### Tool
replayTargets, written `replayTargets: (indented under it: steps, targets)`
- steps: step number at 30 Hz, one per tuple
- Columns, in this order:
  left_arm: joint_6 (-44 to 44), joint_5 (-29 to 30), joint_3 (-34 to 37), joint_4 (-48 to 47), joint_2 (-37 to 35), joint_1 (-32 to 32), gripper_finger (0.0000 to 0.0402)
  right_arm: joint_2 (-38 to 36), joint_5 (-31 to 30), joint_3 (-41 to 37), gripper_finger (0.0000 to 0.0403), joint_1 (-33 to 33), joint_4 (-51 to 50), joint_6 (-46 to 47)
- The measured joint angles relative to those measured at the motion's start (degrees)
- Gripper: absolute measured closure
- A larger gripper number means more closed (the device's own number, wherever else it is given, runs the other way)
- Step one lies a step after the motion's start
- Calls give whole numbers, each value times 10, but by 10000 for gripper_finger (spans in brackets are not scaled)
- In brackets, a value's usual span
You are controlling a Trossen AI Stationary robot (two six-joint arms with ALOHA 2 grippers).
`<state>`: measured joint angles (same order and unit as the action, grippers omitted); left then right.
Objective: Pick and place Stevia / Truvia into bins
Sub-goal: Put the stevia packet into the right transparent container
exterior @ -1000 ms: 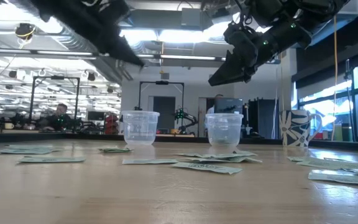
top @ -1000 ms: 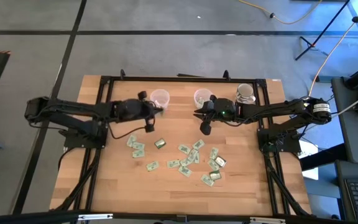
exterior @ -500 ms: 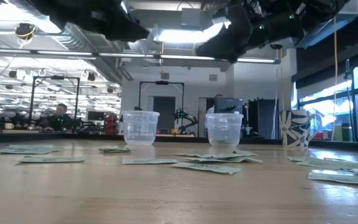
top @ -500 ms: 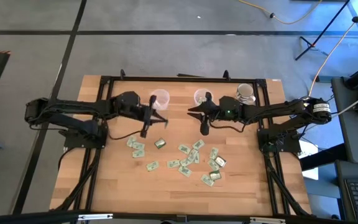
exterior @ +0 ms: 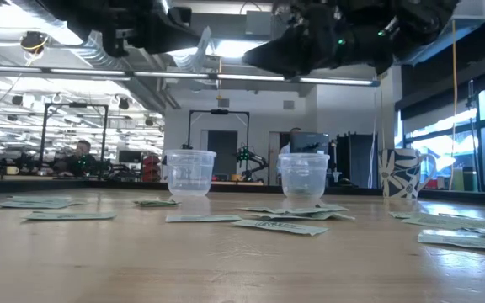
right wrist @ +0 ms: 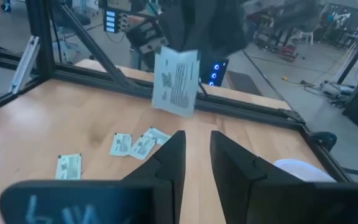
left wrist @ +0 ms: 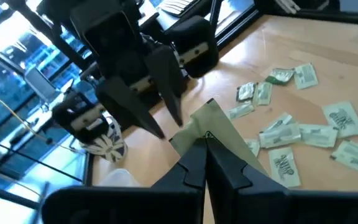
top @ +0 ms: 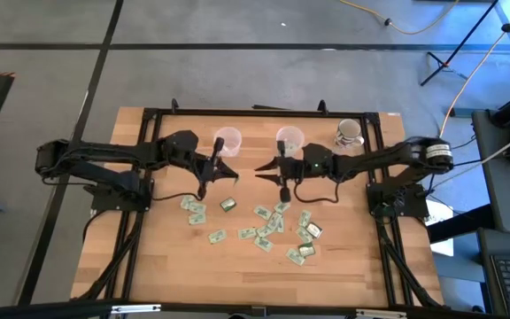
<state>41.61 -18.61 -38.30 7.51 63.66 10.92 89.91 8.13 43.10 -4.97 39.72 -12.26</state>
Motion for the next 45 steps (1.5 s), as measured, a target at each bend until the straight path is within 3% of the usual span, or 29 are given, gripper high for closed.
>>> replayTargets:
  steps: [9,16,20,24,31,38,45]
  targets:
    - [71,0,0,2,0,0,400,78,0,75,324,0,-21,75]
    - [73,0,0,-11,0,-6,400,84,0,81,323,0,-66,75]
    - [73,15,0,-12,0,-17,399,84,0,81,296,0,-76,75]
    - [57,89,0,-5,0,-27,400,84,-5,81,238,0,-71,78]
    - [27,310,0,35,0,-58,400,84,-43,81,163,0,-61,87]
    - [11,419,0,48,0,-88,400,84,-172,81,152,0,-25,104]
    - [5,481,0,93,0,-99,400,84,-177,81,152,3,53,100]
